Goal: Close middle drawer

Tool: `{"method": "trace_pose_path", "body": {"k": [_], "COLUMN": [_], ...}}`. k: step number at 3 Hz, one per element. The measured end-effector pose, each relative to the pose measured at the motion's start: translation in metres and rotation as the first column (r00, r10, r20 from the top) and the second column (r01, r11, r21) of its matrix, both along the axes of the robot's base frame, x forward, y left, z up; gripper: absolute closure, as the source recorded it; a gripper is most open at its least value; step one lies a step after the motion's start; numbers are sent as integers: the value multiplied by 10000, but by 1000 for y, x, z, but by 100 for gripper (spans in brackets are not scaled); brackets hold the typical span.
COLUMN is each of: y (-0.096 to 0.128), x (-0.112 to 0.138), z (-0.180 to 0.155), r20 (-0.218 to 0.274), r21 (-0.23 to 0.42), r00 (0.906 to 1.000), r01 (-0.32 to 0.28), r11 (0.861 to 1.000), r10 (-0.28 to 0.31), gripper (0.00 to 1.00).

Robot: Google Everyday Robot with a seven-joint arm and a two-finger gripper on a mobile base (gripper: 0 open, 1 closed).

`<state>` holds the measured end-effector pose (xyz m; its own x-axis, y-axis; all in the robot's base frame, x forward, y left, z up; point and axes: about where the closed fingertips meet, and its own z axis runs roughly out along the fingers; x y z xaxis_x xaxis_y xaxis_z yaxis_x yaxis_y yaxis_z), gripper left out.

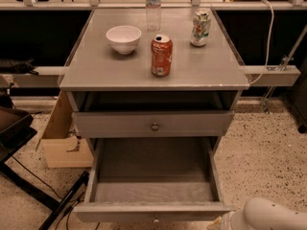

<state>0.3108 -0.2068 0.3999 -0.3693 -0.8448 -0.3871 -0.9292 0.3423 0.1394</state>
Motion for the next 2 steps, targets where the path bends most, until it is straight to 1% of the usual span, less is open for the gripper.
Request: {"method": "trace_pose_path", "body": {"k": [1,2], "y": [4,17], "x": [8,15], "z": [-58,-111], "r20": [34,-75], "r21": [578,1364], "r00": [9993,9967], "r01": [367,812], "r11": [9977,9873], "r10": [-370,-809], "gripper": [70,94]}}
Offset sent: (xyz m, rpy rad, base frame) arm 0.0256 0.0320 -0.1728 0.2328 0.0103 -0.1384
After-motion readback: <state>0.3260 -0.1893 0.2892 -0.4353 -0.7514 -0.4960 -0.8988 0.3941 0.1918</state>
